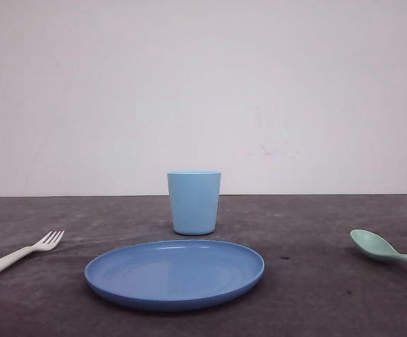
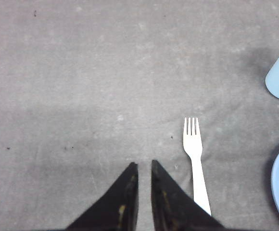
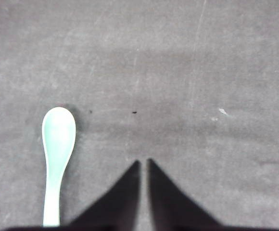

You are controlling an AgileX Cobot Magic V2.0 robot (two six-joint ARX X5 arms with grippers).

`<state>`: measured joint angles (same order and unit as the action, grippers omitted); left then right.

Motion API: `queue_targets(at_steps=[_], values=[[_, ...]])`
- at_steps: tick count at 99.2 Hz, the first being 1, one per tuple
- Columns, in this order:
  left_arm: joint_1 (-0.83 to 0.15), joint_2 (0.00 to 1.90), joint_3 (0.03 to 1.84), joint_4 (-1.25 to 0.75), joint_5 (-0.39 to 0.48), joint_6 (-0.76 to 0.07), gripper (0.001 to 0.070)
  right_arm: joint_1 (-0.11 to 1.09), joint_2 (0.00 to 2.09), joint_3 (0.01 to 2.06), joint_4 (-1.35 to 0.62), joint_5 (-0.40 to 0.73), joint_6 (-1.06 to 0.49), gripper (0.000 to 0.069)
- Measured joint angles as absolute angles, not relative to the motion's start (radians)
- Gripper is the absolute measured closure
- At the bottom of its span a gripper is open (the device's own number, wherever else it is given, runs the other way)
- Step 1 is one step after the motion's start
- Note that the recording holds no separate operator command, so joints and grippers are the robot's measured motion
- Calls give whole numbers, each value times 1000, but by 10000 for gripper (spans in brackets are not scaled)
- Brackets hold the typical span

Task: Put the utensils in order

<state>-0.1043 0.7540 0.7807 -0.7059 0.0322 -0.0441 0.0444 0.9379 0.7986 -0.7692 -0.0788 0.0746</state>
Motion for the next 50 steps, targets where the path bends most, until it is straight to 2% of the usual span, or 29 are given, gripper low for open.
queue_targets(at_steps=[8,18,23,28,36,50], values=[[-104,754,781,-706,32,-44,609,44,938,799,-769,-79,75,436],[-104,754,781,-704,32,-44,403,44,938,799,-769,-79,75,238],[-104,754,781,-700,32,-44,311,44,938,799,-768,-79,75,164],[-104,754,781,-699,32,-45,251,44,938,799,-768,-79,75,109],[-105,757,781,-696,32,-56,213,44,938,799,-767,-79,75,78],[-126,801,781,-690,48,-88,200,44,938,799,-764,-79,75,66]])
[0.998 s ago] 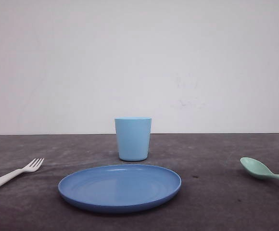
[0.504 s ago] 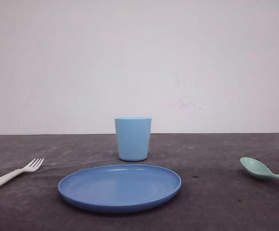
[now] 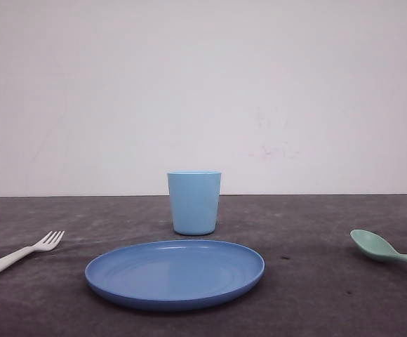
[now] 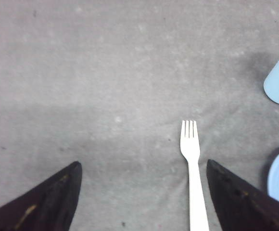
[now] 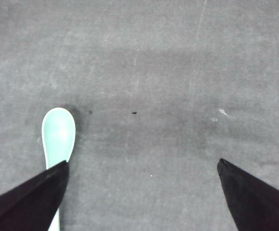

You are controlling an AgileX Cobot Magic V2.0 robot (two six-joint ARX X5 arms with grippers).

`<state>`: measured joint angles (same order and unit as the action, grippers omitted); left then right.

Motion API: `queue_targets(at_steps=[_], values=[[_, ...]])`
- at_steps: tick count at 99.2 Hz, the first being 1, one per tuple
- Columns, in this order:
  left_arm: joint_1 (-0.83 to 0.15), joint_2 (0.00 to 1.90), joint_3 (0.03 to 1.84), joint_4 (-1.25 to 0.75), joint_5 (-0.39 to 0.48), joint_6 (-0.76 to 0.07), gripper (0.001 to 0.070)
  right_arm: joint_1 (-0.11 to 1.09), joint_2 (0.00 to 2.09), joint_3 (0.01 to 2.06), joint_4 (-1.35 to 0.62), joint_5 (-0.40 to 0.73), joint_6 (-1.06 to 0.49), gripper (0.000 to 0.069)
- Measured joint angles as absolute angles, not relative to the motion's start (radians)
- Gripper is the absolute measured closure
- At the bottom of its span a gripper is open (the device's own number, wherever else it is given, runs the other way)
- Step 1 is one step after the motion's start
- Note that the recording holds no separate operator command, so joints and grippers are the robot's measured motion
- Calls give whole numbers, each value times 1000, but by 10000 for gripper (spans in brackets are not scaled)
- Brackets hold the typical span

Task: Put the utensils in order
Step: 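Lower the left gripper onto the white fork and close on its handle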

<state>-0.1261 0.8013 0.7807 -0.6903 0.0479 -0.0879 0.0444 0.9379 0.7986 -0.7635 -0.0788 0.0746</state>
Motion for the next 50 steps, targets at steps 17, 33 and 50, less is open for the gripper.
queue_targets(at_steps=[17,33,50], values=[[-186,899,781,-689,77,-120,199,44,938,799,-748,-79,75,66],[-261,1023,781,-659,78,-140,200,44,938,799,-744,-79,75,66],[-334,1158,781,-592,71,-161,200,44,938,799,-744,-79,75,66]])
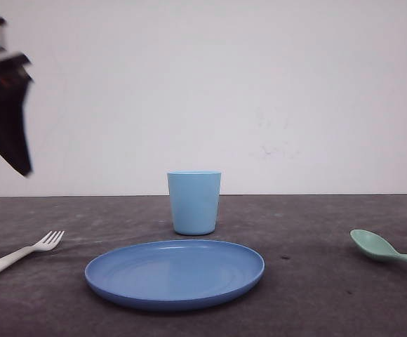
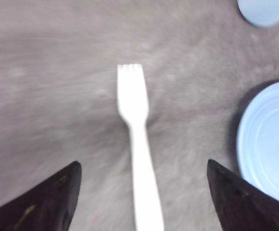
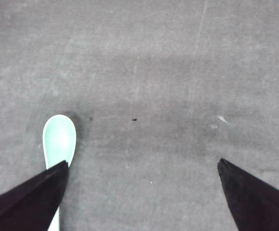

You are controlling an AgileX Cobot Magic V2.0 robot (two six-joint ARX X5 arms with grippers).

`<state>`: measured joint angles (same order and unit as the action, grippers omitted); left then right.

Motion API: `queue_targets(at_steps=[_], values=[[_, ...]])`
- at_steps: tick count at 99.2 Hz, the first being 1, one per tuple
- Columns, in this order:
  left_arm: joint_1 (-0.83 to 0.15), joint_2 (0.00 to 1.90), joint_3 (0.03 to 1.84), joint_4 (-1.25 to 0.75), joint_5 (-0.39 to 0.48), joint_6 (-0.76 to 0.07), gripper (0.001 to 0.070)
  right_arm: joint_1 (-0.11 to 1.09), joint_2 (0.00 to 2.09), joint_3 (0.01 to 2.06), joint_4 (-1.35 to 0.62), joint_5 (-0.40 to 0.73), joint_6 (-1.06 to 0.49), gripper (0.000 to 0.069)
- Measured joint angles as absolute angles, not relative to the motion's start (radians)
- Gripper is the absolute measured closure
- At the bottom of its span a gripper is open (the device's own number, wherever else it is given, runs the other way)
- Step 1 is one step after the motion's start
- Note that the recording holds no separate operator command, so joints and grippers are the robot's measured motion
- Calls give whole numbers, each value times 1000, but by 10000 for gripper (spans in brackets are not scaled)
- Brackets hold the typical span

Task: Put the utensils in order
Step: 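Lower the left gripper onto the white fork and close on its handle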

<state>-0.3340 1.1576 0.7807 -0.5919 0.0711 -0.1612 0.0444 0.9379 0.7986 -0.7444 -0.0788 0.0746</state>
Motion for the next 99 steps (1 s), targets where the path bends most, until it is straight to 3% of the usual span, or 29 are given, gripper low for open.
queue_targets(at_steps=[57,77,99], values=[[-402,1442,781,-467,-30,-173,206,44,938,799,-744,-79,75,66],[-408,1462,781,-432,-59,-174,332,44,938,799,-744,-79,75,66],[-422,1486,785,-429,-76,-184,357,44,938,799,-744,-79,75,66]])
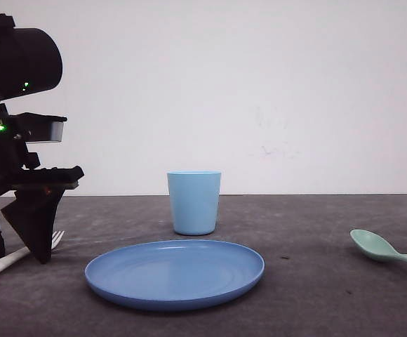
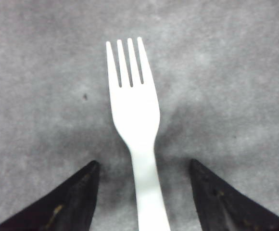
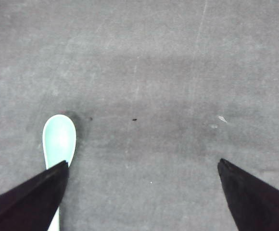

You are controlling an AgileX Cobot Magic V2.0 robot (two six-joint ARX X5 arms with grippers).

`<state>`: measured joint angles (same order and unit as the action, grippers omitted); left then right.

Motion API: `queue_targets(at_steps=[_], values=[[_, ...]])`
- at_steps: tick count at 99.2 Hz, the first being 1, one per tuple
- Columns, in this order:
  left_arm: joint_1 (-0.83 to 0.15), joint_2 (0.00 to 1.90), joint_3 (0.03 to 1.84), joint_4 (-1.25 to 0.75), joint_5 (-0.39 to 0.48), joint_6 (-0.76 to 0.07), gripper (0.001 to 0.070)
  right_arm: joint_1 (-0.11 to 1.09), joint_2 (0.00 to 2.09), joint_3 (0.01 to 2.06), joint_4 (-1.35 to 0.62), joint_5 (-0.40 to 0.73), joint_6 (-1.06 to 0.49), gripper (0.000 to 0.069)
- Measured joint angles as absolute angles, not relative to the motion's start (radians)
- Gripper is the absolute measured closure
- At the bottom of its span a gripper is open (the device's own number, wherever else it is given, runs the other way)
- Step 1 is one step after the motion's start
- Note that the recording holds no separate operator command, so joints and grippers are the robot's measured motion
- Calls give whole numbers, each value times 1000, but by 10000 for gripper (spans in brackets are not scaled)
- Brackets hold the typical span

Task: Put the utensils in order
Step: 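Lower the left gripper onto the white fork and close on its handle, then lift the white fork with the left gripper and carry it over the cup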

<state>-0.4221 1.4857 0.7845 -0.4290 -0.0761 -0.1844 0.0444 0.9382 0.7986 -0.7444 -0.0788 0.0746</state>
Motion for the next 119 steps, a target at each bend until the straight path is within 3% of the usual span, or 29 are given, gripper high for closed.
queue_targets(at_steps=[9,25,43,72,100,119], values=[[-422,1486,785,-429,-78,-186,378,44,938,799,-744,-79,75,66],[-424,1487,785,-423,-80,-188,552,44,938,799,-744,-79,75,66],[-426,1487,785,-421,-80,-189,659,44,938,799,-744,-79,75,66],[-425,1477,786,-385,-106,-183,666,44,938,799,-744,-79,75,66],[-434,1328,870,-285,-105,-179,666,44,938,799,-744,-79,75,66],[-465,1270,881,-47,-5,-178,666,44,938,799,-744,-79,75,66]])
